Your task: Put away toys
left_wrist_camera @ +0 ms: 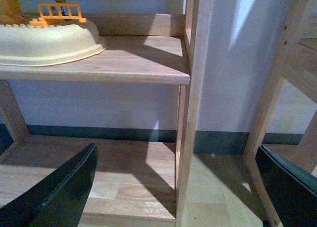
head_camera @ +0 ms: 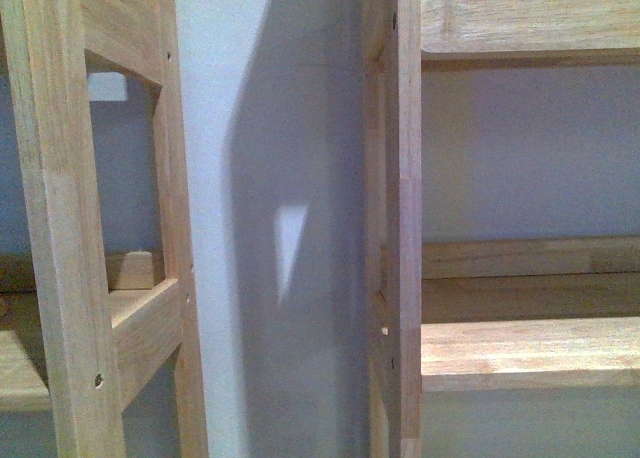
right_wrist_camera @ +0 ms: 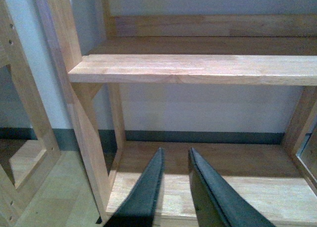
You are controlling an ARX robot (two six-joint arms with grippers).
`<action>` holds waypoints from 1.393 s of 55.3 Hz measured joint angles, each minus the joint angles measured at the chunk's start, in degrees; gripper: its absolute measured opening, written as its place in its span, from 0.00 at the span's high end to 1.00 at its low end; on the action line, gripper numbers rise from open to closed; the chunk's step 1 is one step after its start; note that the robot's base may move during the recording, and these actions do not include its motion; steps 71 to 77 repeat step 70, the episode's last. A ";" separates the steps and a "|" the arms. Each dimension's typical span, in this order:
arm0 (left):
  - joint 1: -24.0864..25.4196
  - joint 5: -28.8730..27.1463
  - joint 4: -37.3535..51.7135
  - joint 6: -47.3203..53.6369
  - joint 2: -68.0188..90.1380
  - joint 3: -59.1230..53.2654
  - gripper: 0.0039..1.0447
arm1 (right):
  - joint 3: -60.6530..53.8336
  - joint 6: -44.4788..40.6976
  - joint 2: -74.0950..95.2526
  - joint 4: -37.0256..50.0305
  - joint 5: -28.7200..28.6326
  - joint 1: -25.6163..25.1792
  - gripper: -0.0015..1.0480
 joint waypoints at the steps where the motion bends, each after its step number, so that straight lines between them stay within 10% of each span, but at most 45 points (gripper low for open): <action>1: 0.00 0.00 0.00 0.00 0.00 0.00 0.06 | 0.00 0.00 0.00 0.00 0.00 0.00 0.68; 23: 0.00 0.00 0.00 0.00 0.00 0.02 0.06 | 0.00 0.02 -0.02 0.00 0.00 0.00 0.05; 77: 0.00 0.00 0.00 0.00 0.00 0.00 0.06 | 0.00 0.00 -0.02 0.00 0.00 0.00 0.06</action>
